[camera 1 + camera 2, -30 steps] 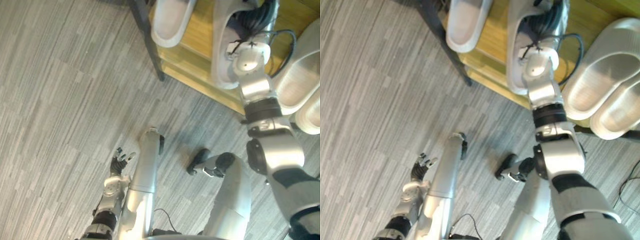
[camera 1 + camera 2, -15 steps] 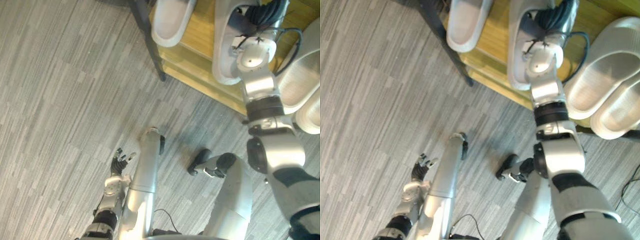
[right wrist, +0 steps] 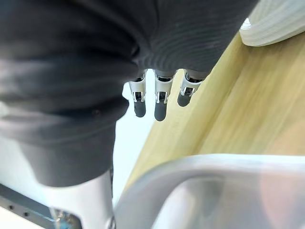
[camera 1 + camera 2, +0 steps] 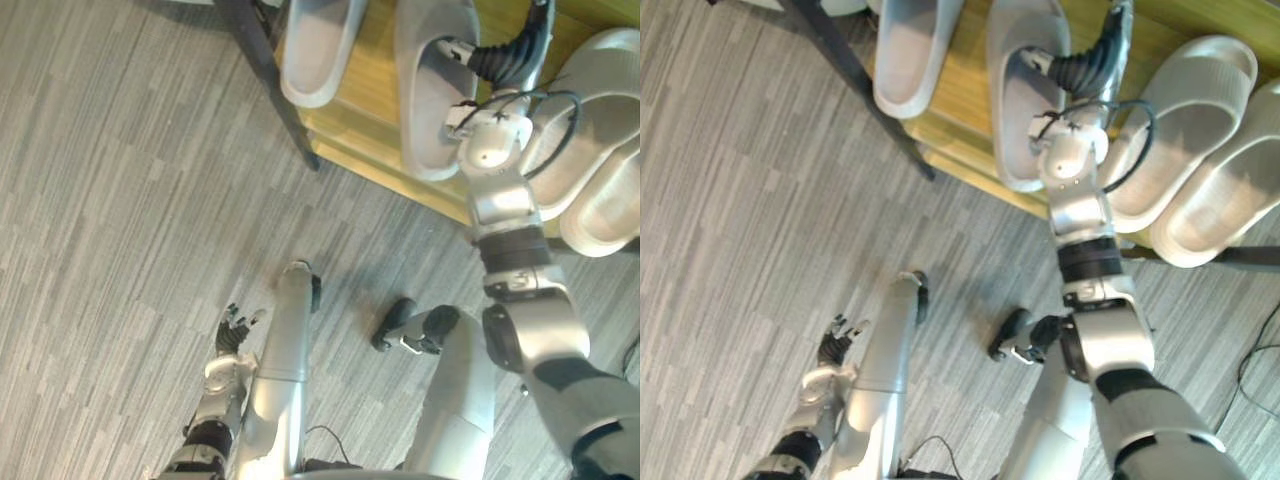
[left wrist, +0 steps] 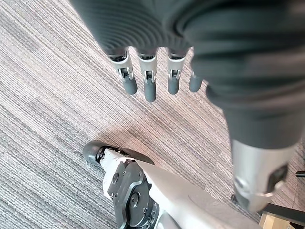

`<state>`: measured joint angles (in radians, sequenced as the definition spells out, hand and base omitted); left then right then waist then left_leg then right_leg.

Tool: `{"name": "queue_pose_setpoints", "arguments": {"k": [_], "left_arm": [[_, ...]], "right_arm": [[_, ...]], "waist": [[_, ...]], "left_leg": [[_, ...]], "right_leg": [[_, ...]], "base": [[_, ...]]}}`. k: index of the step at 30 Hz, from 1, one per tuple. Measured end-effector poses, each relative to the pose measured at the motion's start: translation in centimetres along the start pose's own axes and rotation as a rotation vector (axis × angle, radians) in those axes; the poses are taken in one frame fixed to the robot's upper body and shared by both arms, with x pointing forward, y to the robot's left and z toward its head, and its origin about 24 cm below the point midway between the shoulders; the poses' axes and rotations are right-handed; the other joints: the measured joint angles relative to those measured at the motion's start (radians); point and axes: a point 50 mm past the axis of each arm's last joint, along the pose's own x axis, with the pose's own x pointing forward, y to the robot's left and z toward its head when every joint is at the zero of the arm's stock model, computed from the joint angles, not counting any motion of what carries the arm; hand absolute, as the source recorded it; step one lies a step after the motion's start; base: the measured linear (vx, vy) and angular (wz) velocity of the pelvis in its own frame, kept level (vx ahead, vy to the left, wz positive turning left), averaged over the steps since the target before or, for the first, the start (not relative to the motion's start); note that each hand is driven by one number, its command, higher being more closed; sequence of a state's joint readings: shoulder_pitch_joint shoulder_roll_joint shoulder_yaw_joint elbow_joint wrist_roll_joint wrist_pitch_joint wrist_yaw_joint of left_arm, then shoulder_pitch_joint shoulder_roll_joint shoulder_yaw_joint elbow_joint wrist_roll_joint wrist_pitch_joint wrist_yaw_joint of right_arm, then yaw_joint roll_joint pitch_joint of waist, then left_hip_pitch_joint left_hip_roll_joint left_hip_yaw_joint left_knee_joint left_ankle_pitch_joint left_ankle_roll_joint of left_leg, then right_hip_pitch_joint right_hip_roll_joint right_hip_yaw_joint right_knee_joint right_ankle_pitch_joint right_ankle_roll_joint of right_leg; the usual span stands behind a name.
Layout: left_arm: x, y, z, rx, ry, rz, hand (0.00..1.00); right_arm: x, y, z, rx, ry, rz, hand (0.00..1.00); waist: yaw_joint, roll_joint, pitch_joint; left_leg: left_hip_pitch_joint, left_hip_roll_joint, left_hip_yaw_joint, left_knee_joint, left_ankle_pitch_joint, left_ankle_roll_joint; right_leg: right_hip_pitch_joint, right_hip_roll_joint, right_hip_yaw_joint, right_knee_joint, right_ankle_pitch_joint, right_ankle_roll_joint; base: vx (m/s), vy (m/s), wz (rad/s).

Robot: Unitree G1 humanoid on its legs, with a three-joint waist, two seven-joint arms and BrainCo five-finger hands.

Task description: Organize the slippers on the shoe rack

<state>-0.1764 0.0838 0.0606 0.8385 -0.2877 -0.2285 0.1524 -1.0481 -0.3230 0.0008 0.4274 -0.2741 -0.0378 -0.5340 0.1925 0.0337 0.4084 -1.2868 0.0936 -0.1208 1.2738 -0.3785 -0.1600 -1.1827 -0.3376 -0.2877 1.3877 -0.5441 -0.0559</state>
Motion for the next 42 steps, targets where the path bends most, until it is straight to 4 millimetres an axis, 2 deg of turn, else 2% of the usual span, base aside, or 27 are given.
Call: {"name": "queue_pose_setpoints", "arguments": {"k": [5, 9, 14, 17, 20, 23, 31, 40, 42], "left_arm": [[0.0, 0.6, -0.4, -0.011, 0.022, 0.029, 0.0], [0.0, 0.9, -0.5, -0.015, 0.031, 0.04, 0.0], [0.0, 1.0, -0.6, -0.015, 0.035, 0.043, 0.0], [0.0, 1.3, -0.7, -0.027, 0.047, 0.06, 0.0], [0.0, 1.7, -0.9, -0.027, 0.055, 0.073, 0.0], [0.0, 1.9, -0.9, -0.028, 0.057, 0.08, 0.0], [0.0, 2.3, -1.0, -0.029, 0.066, 0.101, 0.0], [-0.1, 2.5, -1.0, -0.031, 0.066, 0.105, 0.0], [-0.1, 2.6, -1.1, -0.051, 0.068, 0.119, 0.0]], "right_arm": [[-1.8, 1.0, -1.0, 0.021, 0.045, 0.047, 0.0], [-2.4, 1.0, -1.8, 0.011, 0.068, 0.058, 0.0], [-2.8, 1.0, -1.1, 0.052, 0.049, 0.056, 0.0], [-4.4, 1.3, -0.9, 0.154, 0.06, 0.059, 0.0], [-6.4, 1.7, -2.1, 0.28, 0.148, 0.067, 0.0], [-7.5, 2.1, -2.7, 0.39, 0.206, 0.075, 0.0], [-9.1, 3.0, -3.1, 0.599, 0.289, 0.131, 0.0], [-10.5, 4.8, -2.7, 0.787, 0.362, 0.195, 0.0], [-11.0, 5.6, -2.3, 0.85, 0.388, 0.21, 0.0]], "waist": [[-0.013, -0.008, -0.004], [-0.016, -0.011, -0.006], [-0.02, -0.013, -0.006], [-0.029, -0.016, -0.006], [-0.033, -0.028, -0.01], [-0.034, -0.033, -0.013], [-0.035, -0.044, -0.012], [-0.034, -0.045, -0.012], [-0.033, -0.052, -0.016]], "left_leg": [[0.018, 0.011, 0.004, -0.013, 0.002, -0.003], [0.023, 0.019, 0.007, -0.024, 0.004, -0.005], [0.028, 0.02, 0.008, -0.033, 0.005, -0.007], [0.036, 0.021, 0.008, -0.04, 0.006, -0.008], [0.047, 0.022, 0.009, -0.048, 0.006, -0.009], [0.049, 0.024, 0.01, -0.049, 0.006, -0.009], [0.083, 0.031, 0.014, -0.062, 0.006, -0.009], [0.106, 0.034, 0.014, -0.077, 0.007, -0.011], [0.12, 0.033, 0.017, -0.09, 0.008, -0.012]], "right_leg": [[0.013, 0.01, -0.001, -0.017, 0.002, 0.006], [0.014, 0.019, 0.0, -0.03, 0.011, 0.008], [0.015, 0.024, 0.002, -0.035, 0.015, -0.002], [0.024, 0.026, 0.0, -0.042, 0.015, -0.001], [0.034, 0.027, -0.001, -0.051, 0.016, 0.004], [0.036, 0.03, 0.0, -0.054, 0.016, 0.008], [0.069, 0.039, 0.001, -0.07, 0.017, 0.015], [0.094, 0.041, -0.007, -0.087, 0.023, 0.006], [0.105, 0.041, -0.008, -0.097, 0.02, 0.012]], "base": [[-0.01, 0.006, -0.04], [-0.01, 0.007, -0.06], [0.0, 0.0, 0.0], [0.0, 0.0, 0.0], [0.0, 0.0, 0.0], [0.0, 0.0, 0.0], [0.0, 0.005, -0.01], [0.0, 0.0, 0.0], [0.0, 0.0, 0.0]]}}
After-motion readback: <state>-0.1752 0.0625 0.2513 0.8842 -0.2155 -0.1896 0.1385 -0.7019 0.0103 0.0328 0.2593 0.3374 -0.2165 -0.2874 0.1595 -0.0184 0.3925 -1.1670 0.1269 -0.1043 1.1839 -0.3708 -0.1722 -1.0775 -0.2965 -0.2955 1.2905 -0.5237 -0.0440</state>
